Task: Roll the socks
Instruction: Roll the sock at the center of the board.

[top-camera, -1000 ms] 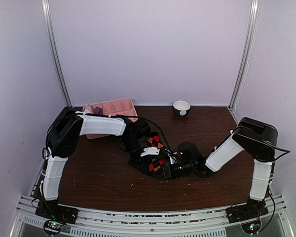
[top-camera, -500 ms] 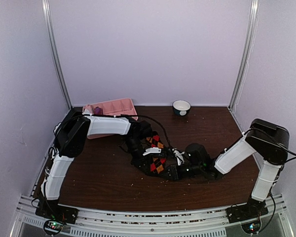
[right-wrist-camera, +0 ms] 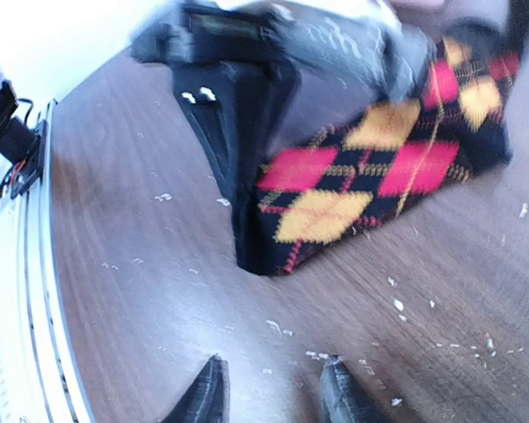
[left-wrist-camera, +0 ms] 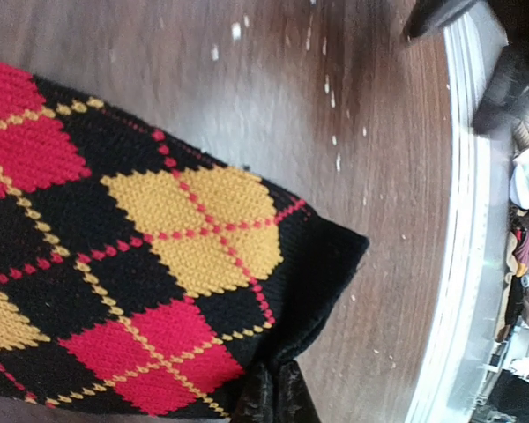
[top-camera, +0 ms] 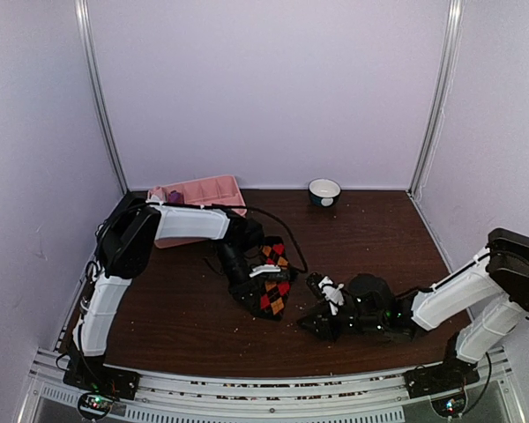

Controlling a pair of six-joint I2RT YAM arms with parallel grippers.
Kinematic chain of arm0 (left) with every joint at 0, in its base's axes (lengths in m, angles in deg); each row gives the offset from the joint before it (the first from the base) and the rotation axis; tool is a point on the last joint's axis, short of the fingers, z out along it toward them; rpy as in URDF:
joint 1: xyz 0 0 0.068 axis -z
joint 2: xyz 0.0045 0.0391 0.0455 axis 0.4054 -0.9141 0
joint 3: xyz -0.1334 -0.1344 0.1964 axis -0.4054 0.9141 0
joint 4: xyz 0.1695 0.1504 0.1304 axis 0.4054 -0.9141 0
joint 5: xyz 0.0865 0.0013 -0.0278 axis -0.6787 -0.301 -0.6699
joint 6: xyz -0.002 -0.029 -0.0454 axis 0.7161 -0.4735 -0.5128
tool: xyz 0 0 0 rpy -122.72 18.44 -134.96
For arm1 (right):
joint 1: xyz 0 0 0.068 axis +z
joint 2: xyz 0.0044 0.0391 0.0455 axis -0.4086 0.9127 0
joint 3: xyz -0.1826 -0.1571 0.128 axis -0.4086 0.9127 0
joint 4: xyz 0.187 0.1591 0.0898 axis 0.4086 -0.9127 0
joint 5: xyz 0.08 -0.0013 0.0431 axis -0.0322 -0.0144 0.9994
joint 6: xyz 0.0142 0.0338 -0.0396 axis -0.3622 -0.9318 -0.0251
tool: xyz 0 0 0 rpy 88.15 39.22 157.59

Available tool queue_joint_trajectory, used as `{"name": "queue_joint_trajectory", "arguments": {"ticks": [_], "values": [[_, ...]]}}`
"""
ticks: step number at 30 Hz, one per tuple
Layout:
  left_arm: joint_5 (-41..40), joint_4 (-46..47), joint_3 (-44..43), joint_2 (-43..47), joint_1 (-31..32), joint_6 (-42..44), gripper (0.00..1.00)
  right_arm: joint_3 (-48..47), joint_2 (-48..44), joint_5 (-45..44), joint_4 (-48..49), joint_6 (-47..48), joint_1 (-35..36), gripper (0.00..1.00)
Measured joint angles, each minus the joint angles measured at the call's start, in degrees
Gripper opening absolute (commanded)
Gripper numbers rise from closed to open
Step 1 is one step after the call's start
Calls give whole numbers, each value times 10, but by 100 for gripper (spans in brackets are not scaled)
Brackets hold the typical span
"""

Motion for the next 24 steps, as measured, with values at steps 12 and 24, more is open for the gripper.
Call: {"name": "queue_joint_trajectory", "arguments": {"ticks": [12, 24], "values": [[36, -30, 29, 10, -2, -32, 0, 43, -162, -354, -14, 93, 101, 100], [85, -70, 20, -13, -17, -31, 0, 62, -103, -263, 55, 128, 103, 68]]}}
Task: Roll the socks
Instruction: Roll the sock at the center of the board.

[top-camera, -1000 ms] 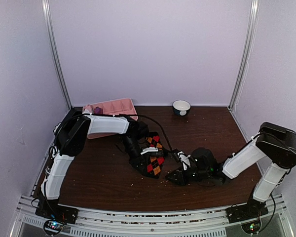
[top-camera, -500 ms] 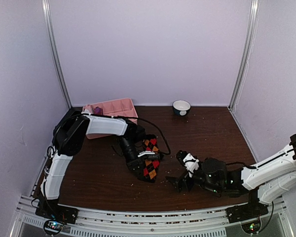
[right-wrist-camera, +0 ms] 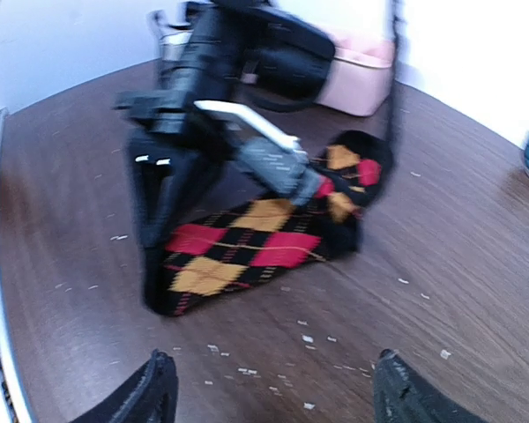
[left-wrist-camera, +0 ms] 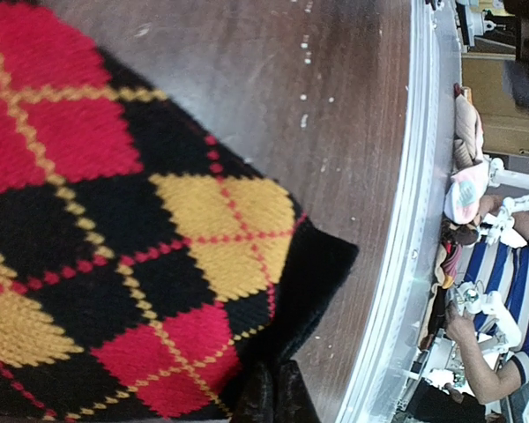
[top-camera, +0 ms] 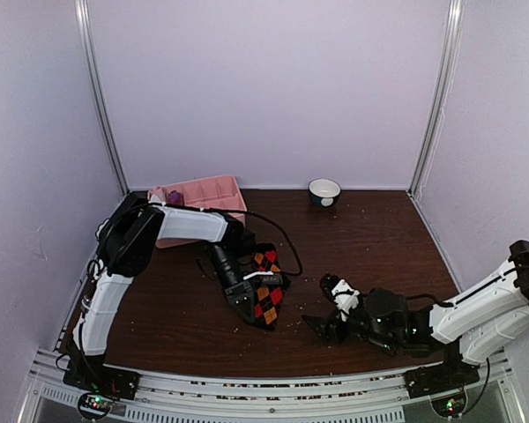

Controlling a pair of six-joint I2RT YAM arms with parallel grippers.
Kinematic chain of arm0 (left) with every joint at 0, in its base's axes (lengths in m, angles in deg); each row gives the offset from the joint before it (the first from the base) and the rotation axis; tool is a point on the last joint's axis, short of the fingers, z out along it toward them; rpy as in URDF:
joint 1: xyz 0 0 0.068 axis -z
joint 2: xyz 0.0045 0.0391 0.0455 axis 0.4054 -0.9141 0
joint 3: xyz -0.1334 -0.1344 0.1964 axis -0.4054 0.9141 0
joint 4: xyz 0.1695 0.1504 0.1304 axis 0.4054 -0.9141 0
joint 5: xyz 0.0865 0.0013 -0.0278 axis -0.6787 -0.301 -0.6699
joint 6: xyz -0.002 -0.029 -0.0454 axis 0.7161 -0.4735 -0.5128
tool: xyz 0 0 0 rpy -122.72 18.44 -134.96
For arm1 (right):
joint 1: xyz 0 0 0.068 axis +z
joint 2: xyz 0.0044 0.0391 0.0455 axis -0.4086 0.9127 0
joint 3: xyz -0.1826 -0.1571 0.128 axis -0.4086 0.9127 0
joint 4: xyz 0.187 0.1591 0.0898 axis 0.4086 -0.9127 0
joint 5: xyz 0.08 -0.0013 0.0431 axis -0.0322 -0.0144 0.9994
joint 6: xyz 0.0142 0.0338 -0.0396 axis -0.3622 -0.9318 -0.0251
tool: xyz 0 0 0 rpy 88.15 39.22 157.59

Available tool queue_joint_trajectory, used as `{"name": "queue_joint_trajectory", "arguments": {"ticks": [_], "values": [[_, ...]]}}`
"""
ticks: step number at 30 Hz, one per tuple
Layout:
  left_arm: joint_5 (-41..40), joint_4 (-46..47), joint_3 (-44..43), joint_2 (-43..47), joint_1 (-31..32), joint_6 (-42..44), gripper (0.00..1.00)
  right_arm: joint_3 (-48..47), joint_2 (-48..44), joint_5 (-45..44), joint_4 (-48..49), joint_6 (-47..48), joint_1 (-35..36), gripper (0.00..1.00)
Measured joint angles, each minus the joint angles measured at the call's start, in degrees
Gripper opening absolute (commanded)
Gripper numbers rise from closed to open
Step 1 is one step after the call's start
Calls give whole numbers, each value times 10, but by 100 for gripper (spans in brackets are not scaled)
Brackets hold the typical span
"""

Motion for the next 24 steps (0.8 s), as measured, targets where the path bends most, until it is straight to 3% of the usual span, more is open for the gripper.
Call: {"name": "queue_joint_trajectory", "arguments": {"ticks": [11, 13, 16, 24], "values": [[33, -2, 0, -23, -40, -1, 0, -137, 173, 173, 34, 81, 1, 48], [38, -4, 0, -25, -43, -2, 0, -158, 195, 186, 35, 90, 1, 37], [40, -8, -4, -29, -44, -6, 0, -186, 228, 190, 34, 101, 1, 30], [33, -11, -12, -32, -43, -20, 0, -235, 281, 155, 22, 116, 1, 19]]}}
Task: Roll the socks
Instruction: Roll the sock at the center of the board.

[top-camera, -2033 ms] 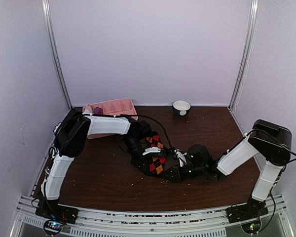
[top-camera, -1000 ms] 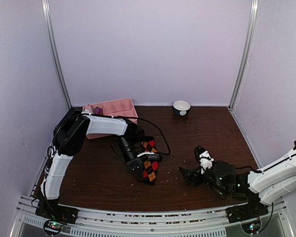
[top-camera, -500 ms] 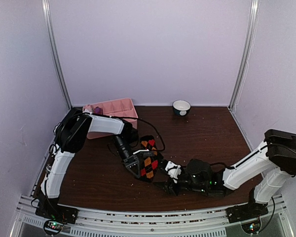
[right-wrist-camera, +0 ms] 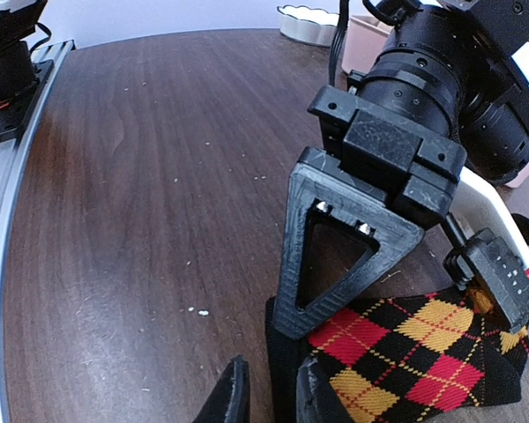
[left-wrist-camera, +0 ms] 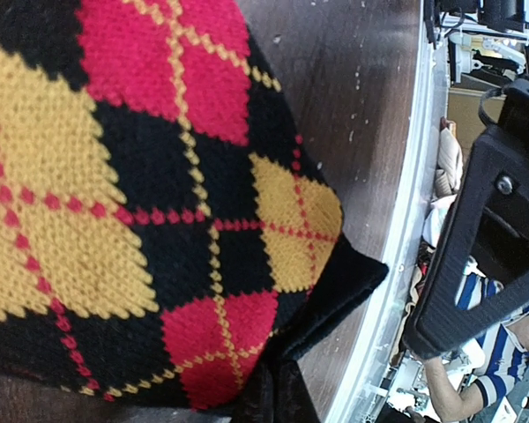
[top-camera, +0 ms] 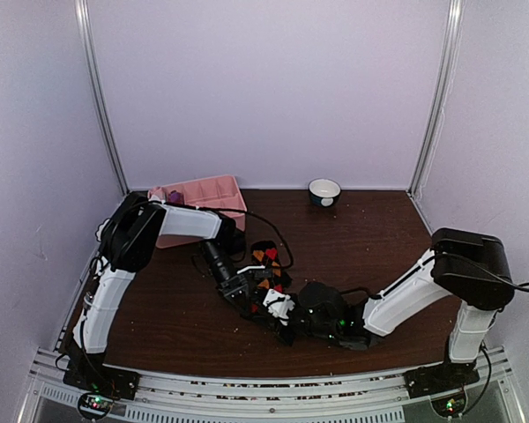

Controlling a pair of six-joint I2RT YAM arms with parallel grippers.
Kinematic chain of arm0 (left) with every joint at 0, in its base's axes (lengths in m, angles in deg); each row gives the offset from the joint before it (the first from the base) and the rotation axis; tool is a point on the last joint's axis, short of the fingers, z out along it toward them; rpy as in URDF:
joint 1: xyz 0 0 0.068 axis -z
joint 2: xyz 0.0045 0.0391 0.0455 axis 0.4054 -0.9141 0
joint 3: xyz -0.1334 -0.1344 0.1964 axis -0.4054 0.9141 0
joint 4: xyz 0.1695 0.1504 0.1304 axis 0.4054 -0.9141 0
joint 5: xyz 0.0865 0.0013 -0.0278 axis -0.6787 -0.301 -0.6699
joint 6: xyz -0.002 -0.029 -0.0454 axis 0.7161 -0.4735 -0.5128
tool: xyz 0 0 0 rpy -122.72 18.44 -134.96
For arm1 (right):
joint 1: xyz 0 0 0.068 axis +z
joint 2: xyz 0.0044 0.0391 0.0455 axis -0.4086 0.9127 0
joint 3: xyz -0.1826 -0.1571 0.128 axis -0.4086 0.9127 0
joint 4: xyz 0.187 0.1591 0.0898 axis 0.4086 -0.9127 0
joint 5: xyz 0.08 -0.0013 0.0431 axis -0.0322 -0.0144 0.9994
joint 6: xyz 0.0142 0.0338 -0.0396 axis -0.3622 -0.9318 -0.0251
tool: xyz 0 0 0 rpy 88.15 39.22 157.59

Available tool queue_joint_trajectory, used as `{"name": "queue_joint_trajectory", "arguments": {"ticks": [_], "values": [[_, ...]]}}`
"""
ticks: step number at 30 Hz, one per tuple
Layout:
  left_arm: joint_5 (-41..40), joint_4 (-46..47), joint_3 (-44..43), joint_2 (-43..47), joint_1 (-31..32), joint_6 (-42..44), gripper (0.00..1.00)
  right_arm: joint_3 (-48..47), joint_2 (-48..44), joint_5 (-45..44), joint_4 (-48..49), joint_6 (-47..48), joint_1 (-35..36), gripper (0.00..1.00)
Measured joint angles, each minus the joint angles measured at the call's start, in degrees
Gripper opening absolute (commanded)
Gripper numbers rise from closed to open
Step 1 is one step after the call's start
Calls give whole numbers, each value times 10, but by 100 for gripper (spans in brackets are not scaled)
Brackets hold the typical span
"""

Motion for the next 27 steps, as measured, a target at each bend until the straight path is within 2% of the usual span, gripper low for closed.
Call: {"name": "queue_joint_trajectory", "arguments": {"ticks": [4, 14, 17, 24, 25, 27], "values": [[-13, -2, -8, -1, 5, -7, 0, -15, 14, -22, -4, 0, 0, 12], [-25, -4, -19, -2, 9, -11, 0, -29, 40, -46, -23, -34, 0, 4], [-30, -3, -26, -2, 10, -11, 8, -25, 42, -48, -23, -51, 0, 0], [-35, 4, -24, 10, 11, 9, 19, -9, 50, -60, -20, -99, -2, 0], [-39, 9, -22, 15, 11, 14, 24, -9, 50, -60, -18, -106, -2, 0], [-47, 15, -16, 26, 11, 26, 54, -5, 49, -57, -15, -124, -6, 0]]}}
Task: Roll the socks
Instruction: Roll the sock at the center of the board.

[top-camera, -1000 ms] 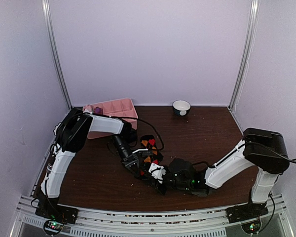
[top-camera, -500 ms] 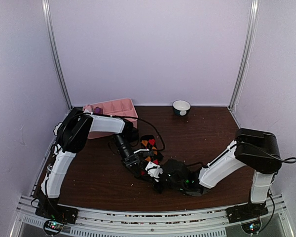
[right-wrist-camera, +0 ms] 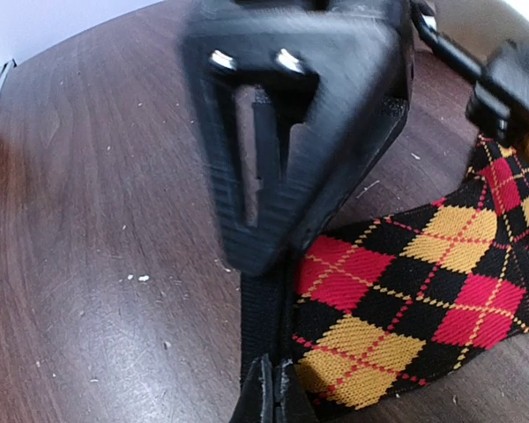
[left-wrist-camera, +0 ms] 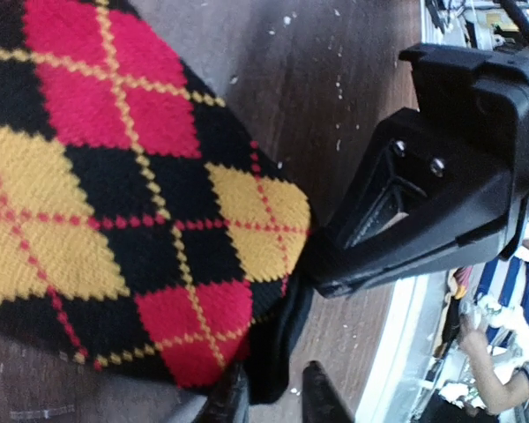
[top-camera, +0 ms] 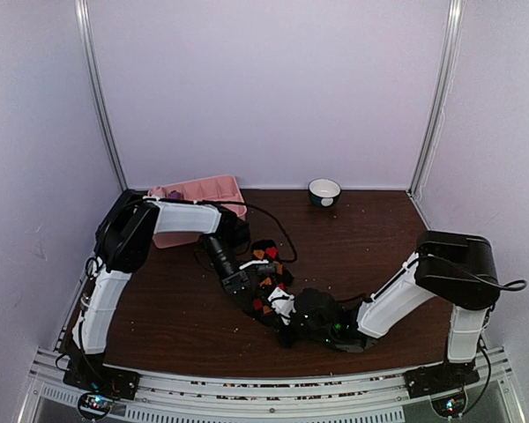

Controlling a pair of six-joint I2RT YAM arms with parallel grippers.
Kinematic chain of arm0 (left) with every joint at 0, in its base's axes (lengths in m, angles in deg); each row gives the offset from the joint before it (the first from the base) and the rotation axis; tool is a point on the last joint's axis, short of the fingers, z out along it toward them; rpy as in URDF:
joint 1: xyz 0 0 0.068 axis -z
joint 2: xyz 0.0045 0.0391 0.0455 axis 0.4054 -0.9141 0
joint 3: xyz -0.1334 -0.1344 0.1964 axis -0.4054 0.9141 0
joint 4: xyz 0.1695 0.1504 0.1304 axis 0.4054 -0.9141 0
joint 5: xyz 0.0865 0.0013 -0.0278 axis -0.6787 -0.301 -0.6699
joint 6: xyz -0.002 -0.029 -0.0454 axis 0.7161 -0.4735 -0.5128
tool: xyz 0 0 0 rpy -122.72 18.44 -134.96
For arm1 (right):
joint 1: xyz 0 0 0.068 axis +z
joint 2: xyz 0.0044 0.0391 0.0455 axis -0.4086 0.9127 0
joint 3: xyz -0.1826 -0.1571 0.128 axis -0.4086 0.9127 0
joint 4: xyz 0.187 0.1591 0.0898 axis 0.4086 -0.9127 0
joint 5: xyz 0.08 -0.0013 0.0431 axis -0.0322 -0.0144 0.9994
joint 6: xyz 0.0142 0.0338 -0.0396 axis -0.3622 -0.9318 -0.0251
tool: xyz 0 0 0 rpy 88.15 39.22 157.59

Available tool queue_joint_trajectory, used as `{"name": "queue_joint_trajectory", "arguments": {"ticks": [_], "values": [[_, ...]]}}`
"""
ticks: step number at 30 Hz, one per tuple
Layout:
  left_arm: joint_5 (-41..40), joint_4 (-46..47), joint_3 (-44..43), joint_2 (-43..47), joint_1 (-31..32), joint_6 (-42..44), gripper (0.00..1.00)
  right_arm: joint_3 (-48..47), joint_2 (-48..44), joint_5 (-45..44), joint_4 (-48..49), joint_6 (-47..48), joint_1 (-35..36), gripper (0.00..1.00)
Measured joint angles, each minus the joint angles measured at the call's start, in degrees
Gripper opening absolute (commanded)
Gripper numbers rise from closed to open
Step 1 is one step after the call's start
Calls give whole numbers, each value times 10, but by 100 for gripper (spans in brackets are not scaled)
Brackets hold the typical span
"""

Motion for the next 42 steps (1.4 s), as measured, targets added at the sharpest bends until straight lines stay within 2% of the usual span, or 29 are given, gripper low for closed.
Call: {"name": "queue_joint_trajectory", "arguments": {"ticks": [1, 2, 4, 7, 11, 16, 19, 22, 25, 27, 30, 35, 42], "values": [[-4, 1, 2, 5, 0, 8, 77, 0, 0, 5, 1, -8, -3, 0], [-7, 2, 4, 10, 0, 12, 95, 1, 0, 11, 1, -15, -6, 0], [-6, 3, 13, 27, 0, 20, 98, 1, 0, 26, 1, -35, -15, 0], [-30, 25, 46, 75, 2, 29, 98, 1, -3, 55, -4, -66, -31, 0], [-83, 100, 122, 167, 2, 38, 98, 1, -5, 111, -11, -110, -60, 0], [-197, 208, 212, 281, 2, 24, 98, 1, -6, 187, -15, -165, -100, 0], [-276, 262, 206, 296, -12, -14, 98, 0, -6, 224, -21, -185, -116, 0], [-272, 280, 183, 273, -58, -22, 98, -6, -8, 251, -38, -196, -125, 0], [-295, 345, 244, 292, -82, 10, 98, -16, -9, 272, -61, -207, -134, 0], [-292, 354, 296, 323, -62, 47, 97, -25, -10, 287, -81, -217, -140, 0], [-246, 347, 328, 355, 7, 116, 92, -36, -10, 301, -103, -223, -146, 0], [-220, 349, 323, 350, 86, 205, 80, -51, -10, 332, -138, -247, -162, 0], [-248, 348, 281, 289, 119, 279, 60, -55, -10, 360, -156, -268, -175, 0]]}}
